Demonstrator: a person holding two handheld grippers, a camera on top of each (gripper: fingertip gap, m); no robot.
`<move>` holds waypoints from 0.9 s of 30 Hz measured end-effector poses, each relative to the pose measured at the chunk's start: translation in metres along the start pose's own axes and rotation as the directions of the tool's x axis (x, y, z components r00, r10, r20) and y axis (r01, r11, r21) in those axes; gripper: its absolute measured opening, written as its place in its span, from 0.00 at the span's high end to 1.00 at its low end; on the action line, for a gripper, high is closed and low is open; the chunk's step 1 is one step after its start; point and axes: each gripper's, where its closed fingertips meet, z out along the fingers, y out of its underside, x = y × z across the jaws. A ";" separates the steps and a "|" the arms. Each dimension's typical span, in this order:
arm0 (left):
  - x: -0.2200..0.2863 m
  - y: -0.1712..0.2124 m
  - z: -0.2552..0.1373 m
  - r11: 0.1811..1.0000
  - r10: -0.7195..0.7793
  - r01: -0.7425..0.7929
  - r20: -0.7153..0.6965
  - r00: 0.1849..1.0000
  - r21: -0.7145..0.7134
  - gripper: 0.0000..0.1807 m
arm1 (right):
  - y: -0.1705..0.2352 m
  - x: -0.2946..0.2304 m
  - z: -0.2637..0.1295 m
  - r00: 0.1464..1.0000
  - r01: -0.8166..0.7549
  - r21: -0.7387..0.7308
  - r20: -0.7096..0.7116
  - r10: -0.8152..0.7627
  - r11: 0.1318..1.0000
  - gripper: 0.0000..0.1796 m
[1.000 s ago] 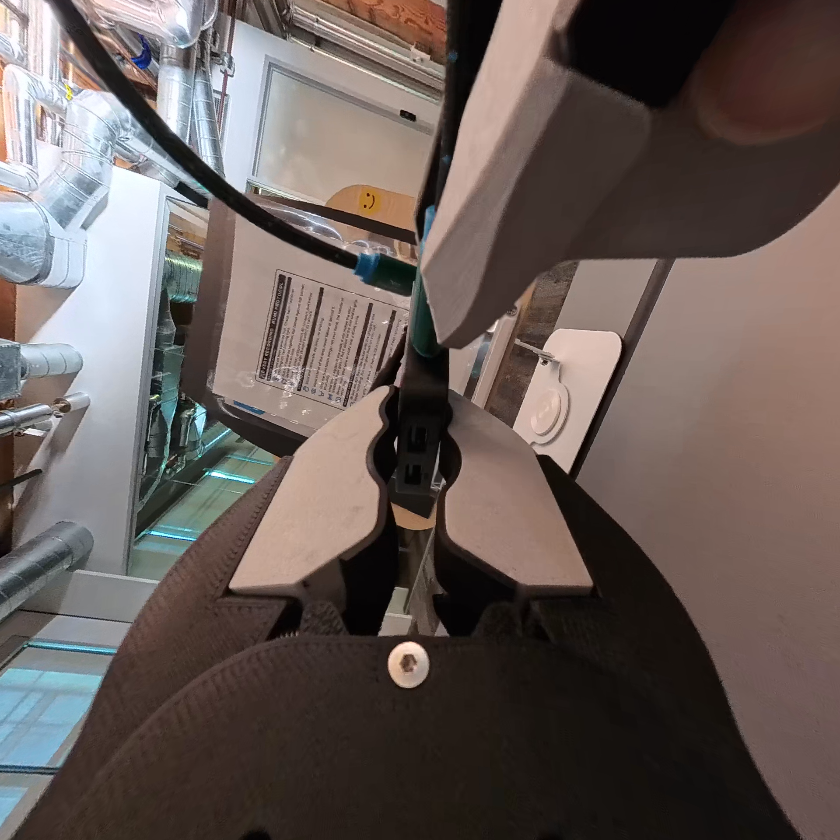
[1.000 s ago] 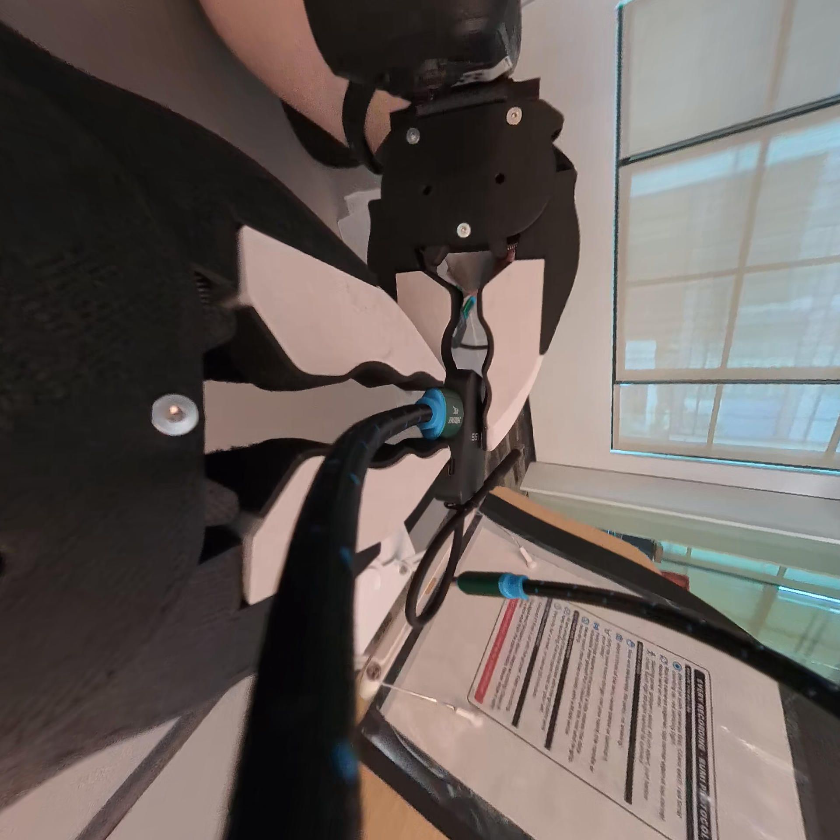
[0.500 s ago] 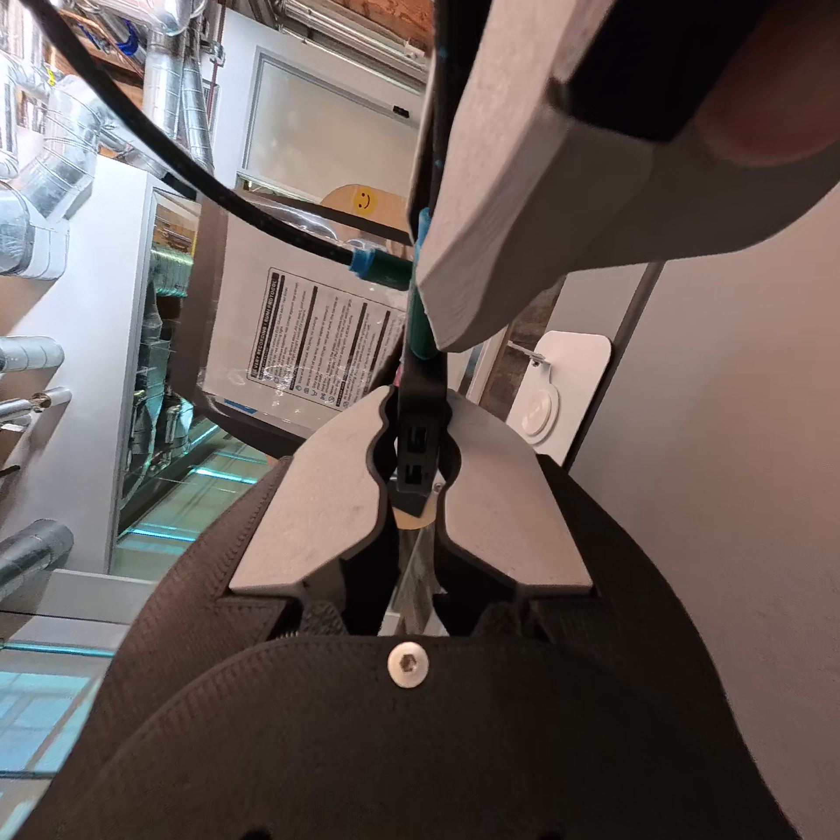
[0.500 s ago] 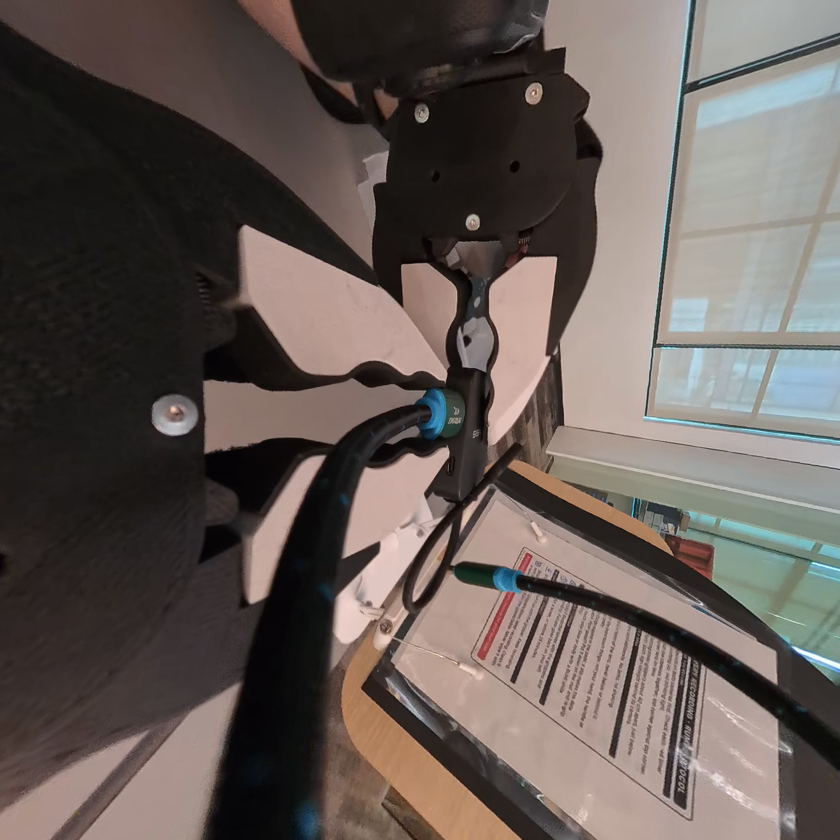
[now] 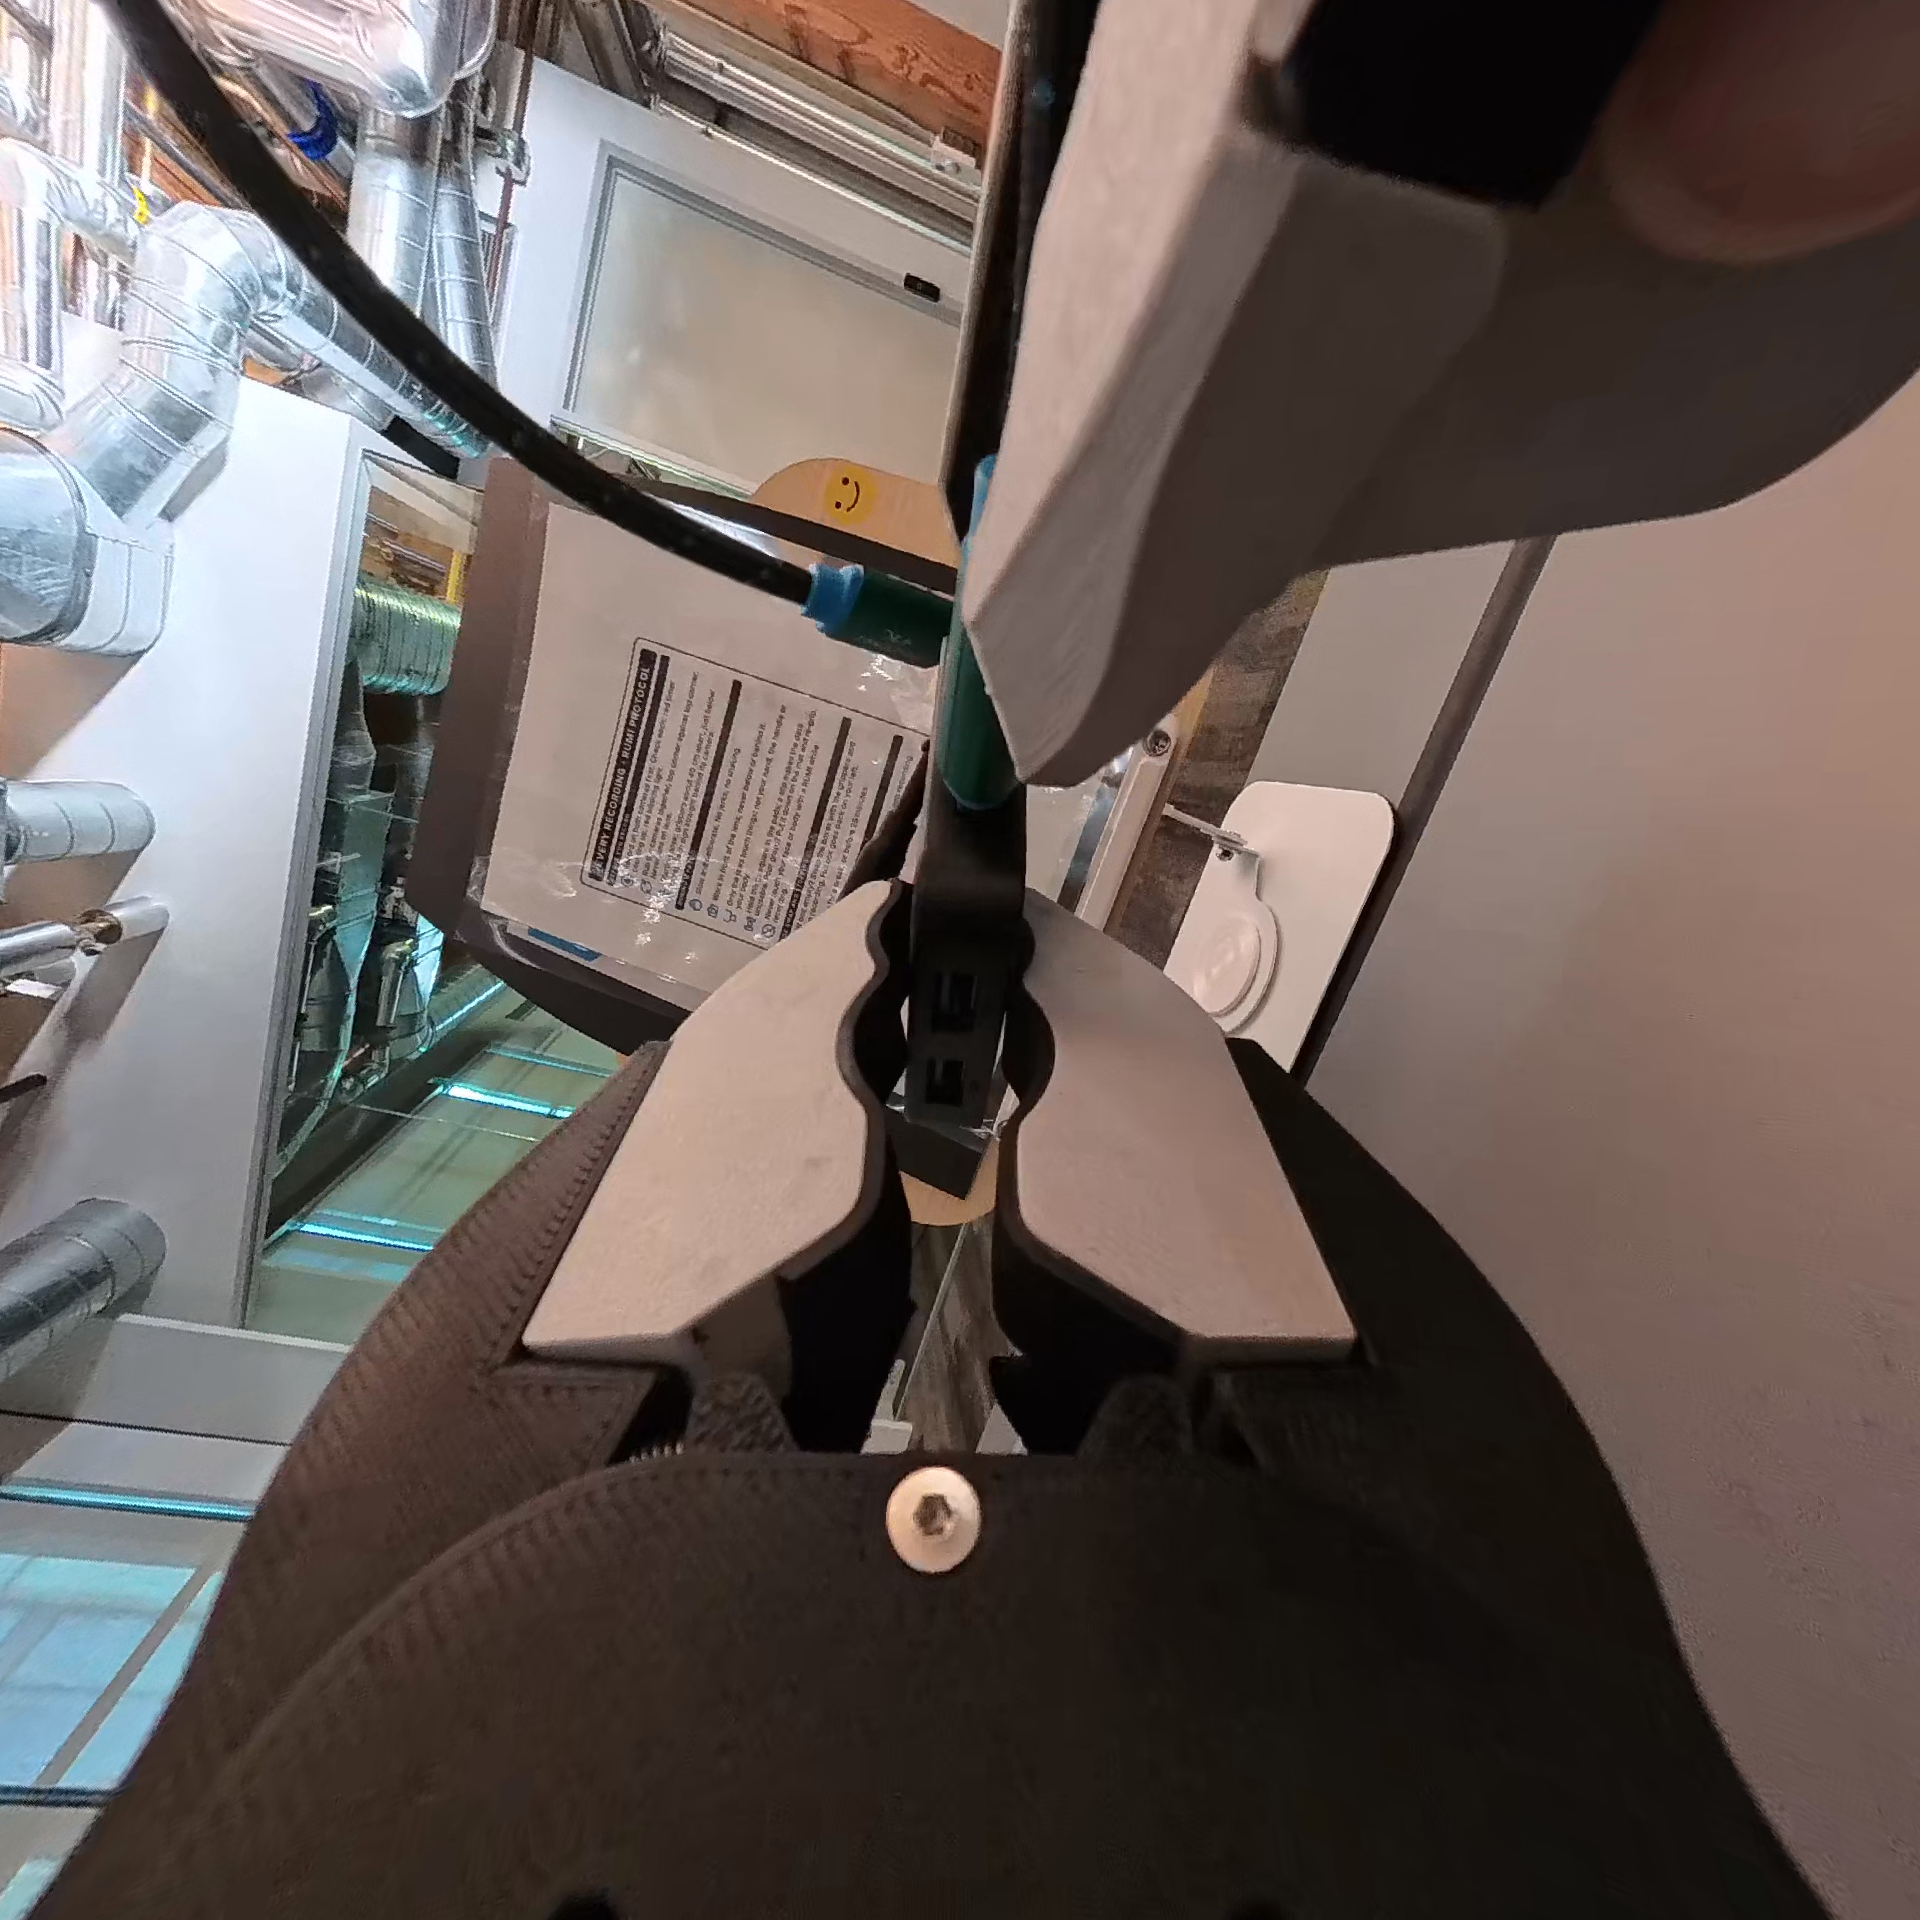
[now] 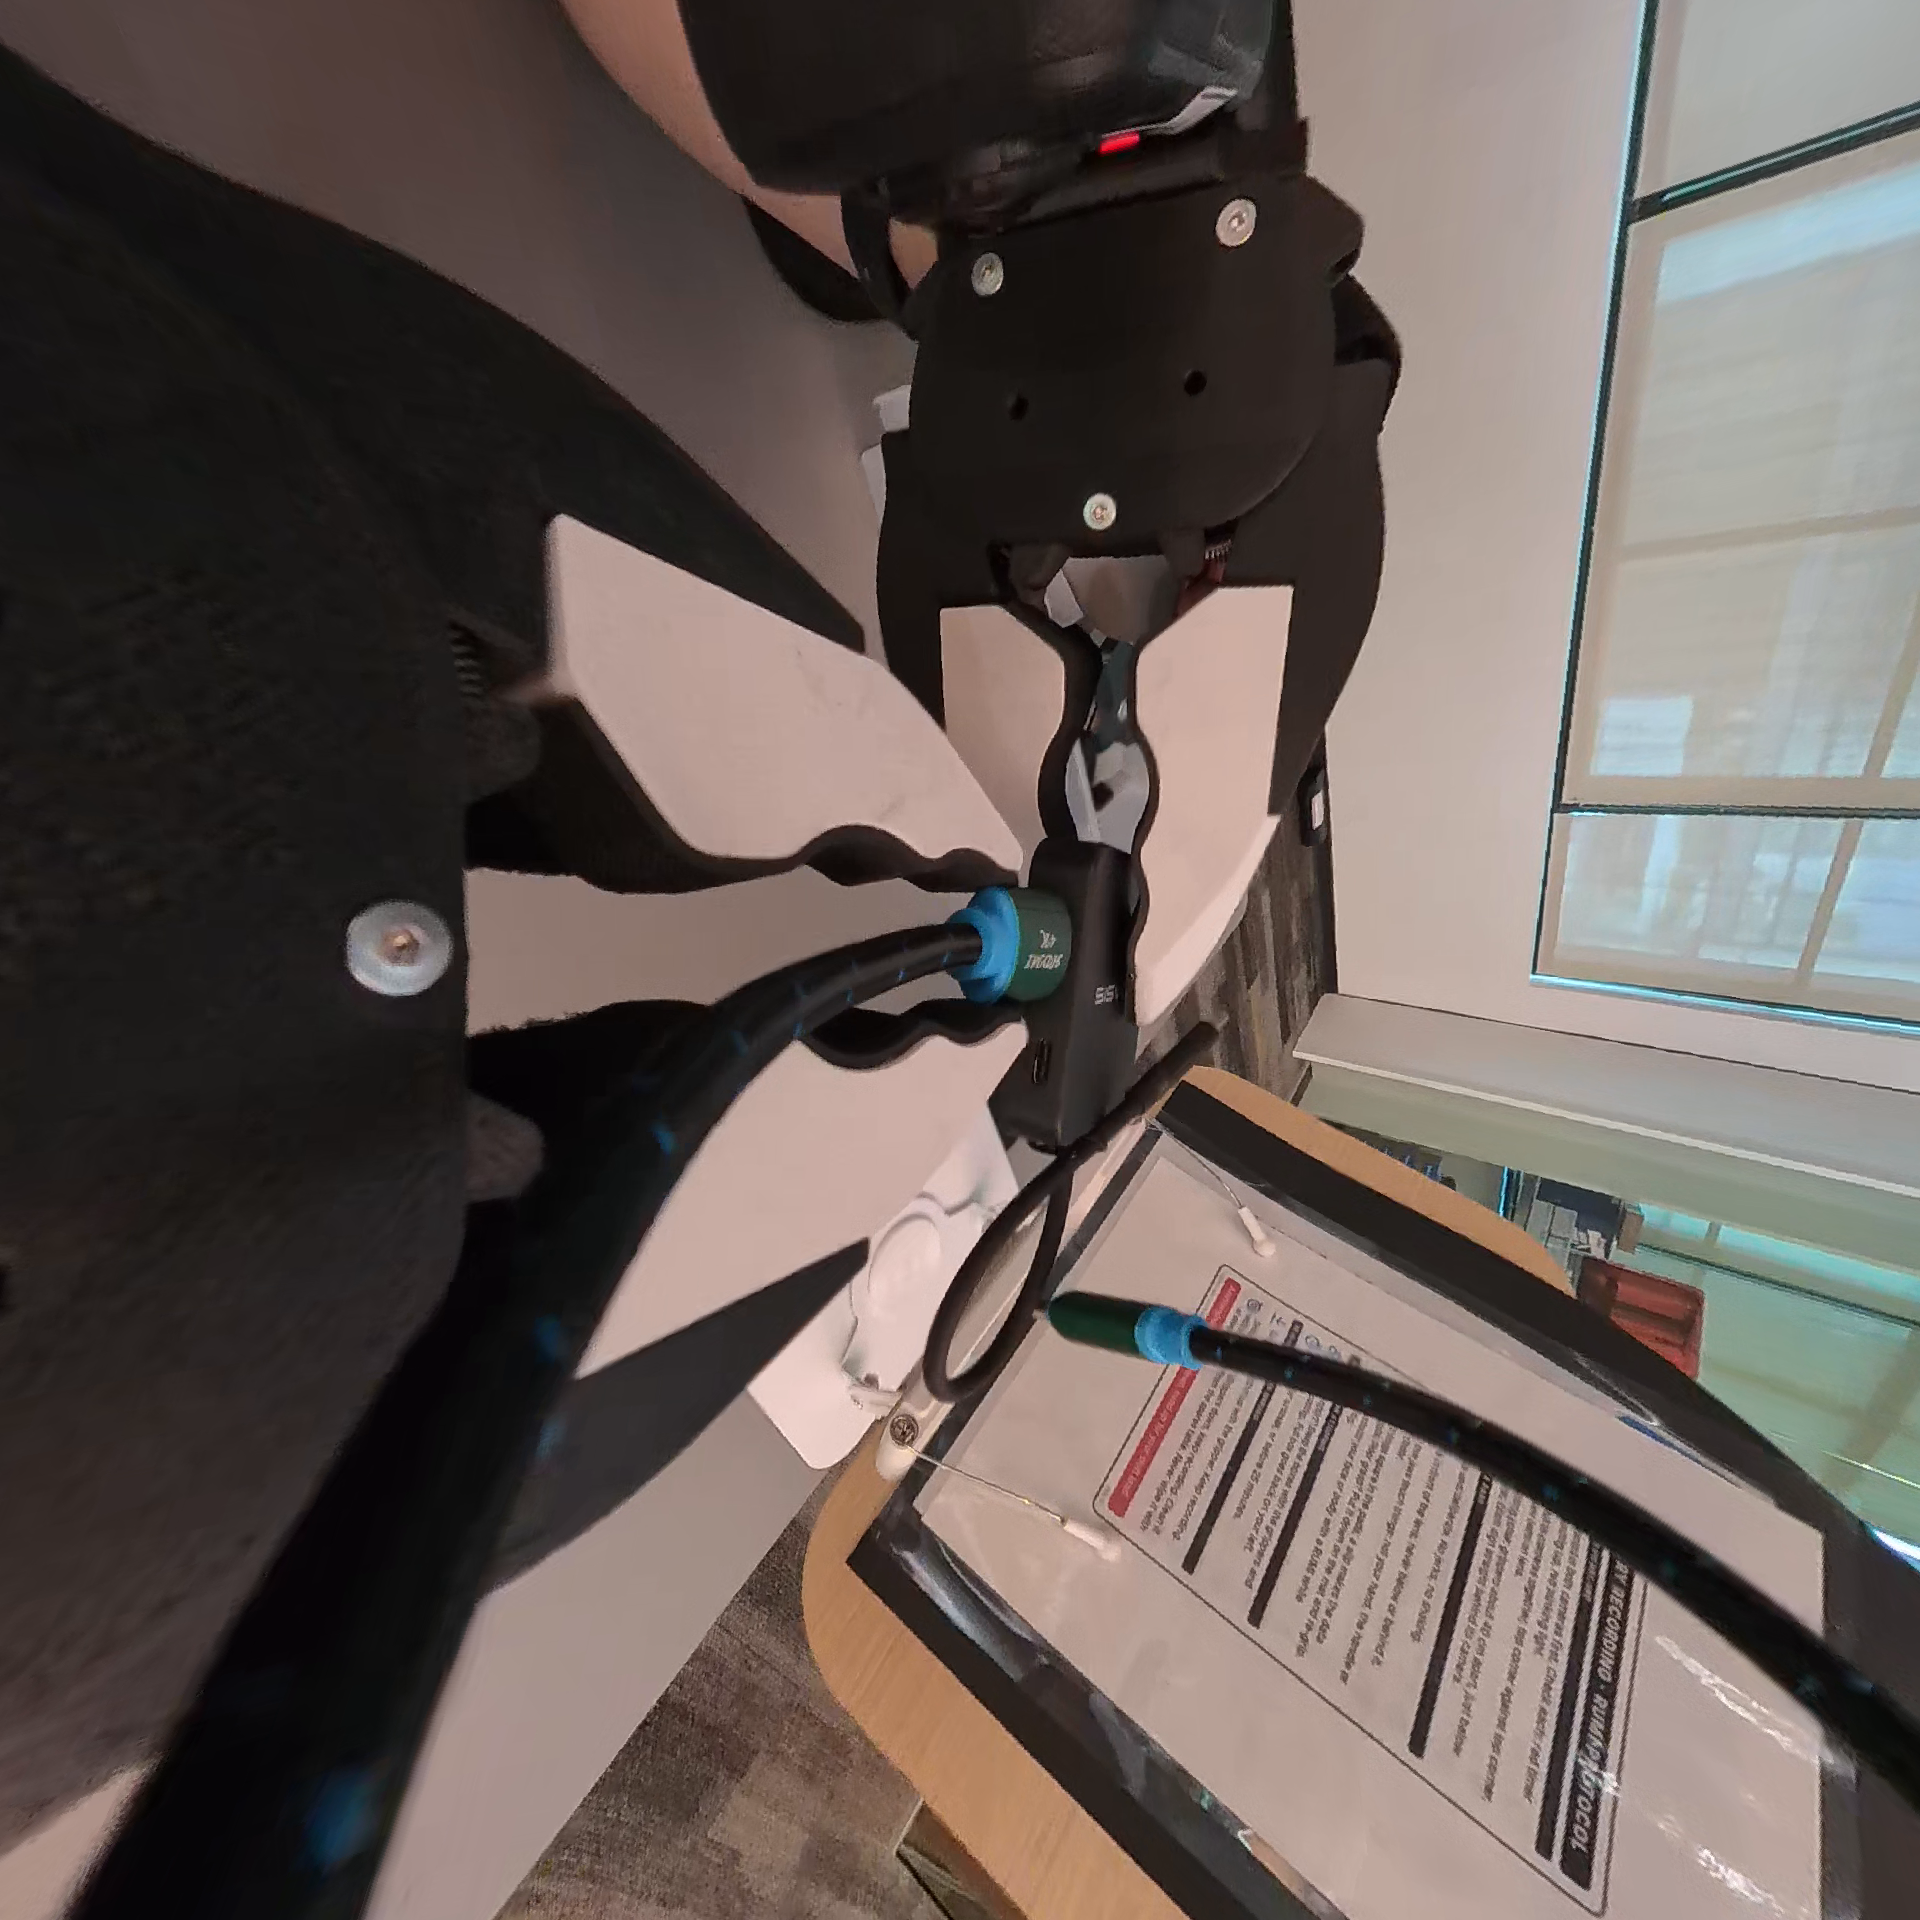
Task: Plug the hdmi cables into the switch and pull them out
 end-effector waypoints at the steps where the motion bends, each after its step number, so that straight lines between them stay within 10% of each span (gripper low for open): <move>1: 0.000 0.000 0.000 1.000 -0.004 0.004 0.000 1.000 -0.001 0.92 | 0.000 0.000 0.000 1.000 0.020 -0.007 -0.015 -0.020 1.000 0.88; 10: -0.005 -0.002 -0.002 1.000 -0.019 0.019 0.023 1.000 -0.020 0.92 | -0.006 -0.001 -0.003 0.998 0.047 -0.003 -0.043 -0.048 0.999 0.88; 15: -0.046 0.084 -0.009 0.961 -0.074 0.107 0.134 0.988 -0.256 0.93 | -0.044 0.016 -0.049 0.999 -0.028 0.136 -0.028 0.032 0.990 0.89; 20: -0.072 0.057 -0.038 0.955 -0.290 0.296 0.123 0.949 -0.026 0.93 | -0.023 0.039 -0.071 0.999 -0.043 -0.047 -0.033 0.042 0.998 0.89; 27: -0.060 0.038 -0.036 0.982 -0.182 0.186 0.096 0.979 -0.037 0.93 | 0.040 0.054 -0.133 0.999 -0.016 -0.450 -0.041 -0.003 0.893 0.88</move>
